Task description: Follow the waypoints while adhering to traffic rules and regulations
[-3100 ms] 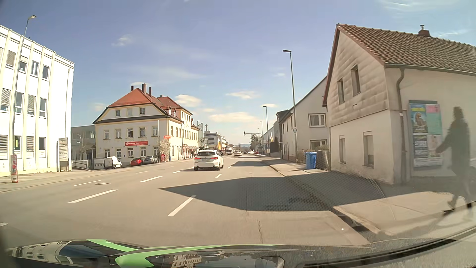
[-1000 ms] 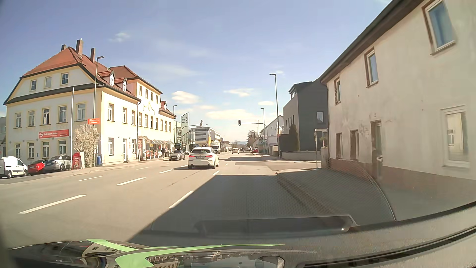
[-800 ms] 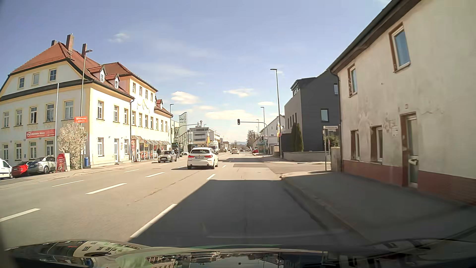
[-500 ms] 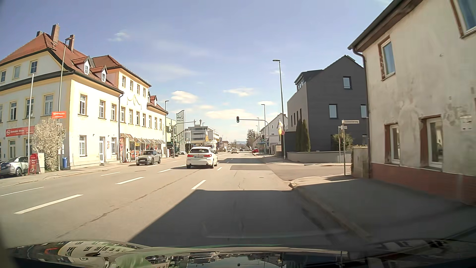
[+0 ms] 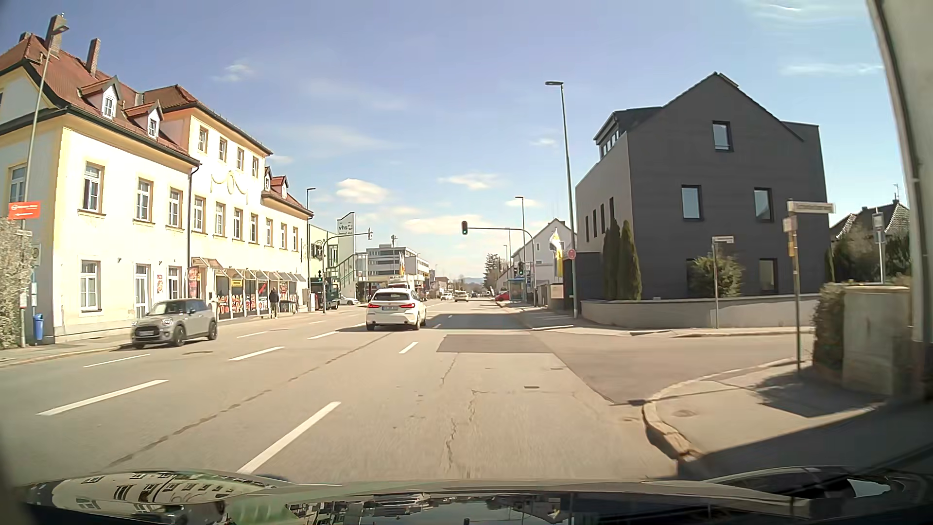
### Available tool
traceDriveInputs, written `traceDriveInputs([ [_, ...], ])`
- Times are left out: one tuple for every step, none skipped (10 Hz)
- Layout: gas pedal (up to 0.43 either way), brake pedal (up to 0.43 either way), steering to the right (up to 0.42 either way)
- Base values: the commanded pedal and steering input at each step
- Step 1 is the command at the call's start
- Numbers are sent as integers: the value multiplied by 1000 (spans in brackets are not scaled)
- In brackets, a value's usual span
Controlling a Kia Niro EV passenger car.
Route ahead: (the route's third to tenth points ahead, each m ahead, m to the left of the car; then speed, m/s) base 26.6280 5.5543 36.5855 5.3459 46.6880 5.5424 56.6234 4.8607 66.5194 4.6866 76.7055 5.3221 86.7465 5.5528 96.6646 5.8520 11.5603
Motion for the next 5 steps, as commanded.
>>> traceDriveInputs([
  [0,0,-6],
  [0,0,-6],
  [0,0,-6],
  [0,0,-6],
  [0,0,-6],
])
